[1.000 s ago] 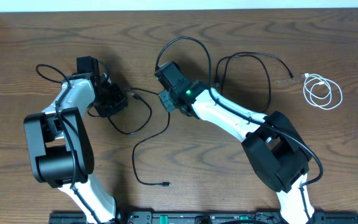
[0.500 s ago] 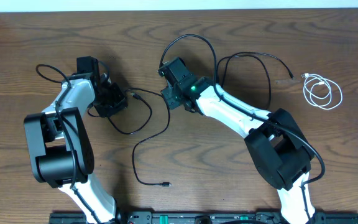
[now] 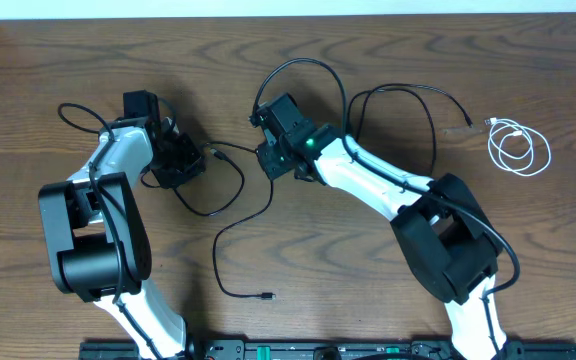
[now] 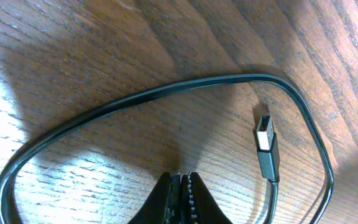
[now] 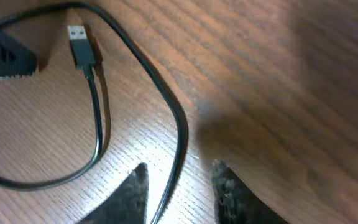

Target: Untangle cables

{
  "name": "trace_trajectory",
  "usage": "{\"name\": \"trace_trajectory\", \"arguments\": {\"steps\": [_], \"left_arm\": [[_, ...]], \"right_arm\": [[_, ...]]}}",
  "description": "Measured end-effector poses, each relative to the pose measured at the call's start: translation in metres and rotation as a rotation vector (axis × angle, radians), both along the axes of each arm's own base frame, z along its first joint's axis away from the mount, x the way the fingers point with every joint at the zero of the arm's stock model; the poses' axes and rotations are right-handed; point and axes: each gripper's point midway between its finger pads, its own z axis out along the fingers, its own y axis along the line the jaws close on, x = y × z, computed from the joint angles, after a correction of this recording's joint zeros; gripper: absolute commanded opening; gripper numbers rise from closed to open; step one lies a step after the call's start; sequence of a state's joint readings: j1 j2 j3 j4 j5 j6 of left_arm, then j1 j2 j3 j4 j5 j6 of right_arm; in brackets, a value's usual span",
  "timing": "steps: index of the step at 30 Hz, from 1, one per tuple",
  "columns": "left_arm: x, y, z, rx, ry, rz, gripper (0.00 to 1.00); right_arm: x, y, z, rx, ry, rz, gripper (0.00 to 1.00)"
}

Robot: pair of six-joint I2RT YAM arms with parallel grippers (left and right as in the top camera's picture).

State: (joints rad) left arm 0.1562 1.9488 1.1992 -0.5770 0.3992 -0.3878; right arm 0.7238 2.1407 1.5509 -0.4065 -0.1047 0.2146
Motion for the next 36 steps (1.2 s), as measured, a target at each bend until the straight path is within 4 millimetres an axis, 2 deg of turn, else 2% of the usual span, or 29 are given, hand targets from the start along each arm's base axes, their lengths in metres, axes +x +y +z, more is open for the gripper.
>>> {"name": "trace_trajectory", "arguments": {"steps": [2, 4, 7, 14, 19, 24, 29, 36], "left_arm": [[0.0, 0.0, 0.0, 0.0, 0.0, 0.0, 0.08], [0.0, 0.0, 0.0, 0.0, -0.001, 0.0, 0.08], [0.0, 0.0, 0.0, 0.0, -0.001, 0.0, 0.08], [0.0, 0.0, 0.0, 0.0, 0.0, 0.0, 0.08], [0.0, 0.0, 0.0, 0.0, 0.0, 0.0, 0.08], [0.0, -0.003, 0.001, -0.015, 0.0, -0.003, 0.08], [0.0, -0.008, 0.003, -0.051, -0.005, -0.008, 0.08], [-0.006, -0.015, 0.003, -0.071, 0.02, -0.018, 0.08]], "right_arm": [[-0.002, 0.001, -0.005, 0.002, 0.013, 0.007, 0.6], [-0.003, 0.002, -0.008, 0.001, 0.022, 0.012, 0.64], [-0.005, 0.003, -0.011, 0.007, 0.034, 0.02, 0.63], [-0.008, 0.005, -0.015, 0.024, 0.063, 0.005, 0.47], [-0.009, 0.008, -0.023, 0.046, 0.101, -0.018, 0.49], [-0.012, 0.011, -0.029, 0.118, 0.184, -0.008, 0.54], [-0.007, -0.002, -0.026, 0.193, 0.279, -0.033, 0.59], [-0.015, -0.027, -0.024, 0.251, 0.455, -0.067, 0.64]]}}
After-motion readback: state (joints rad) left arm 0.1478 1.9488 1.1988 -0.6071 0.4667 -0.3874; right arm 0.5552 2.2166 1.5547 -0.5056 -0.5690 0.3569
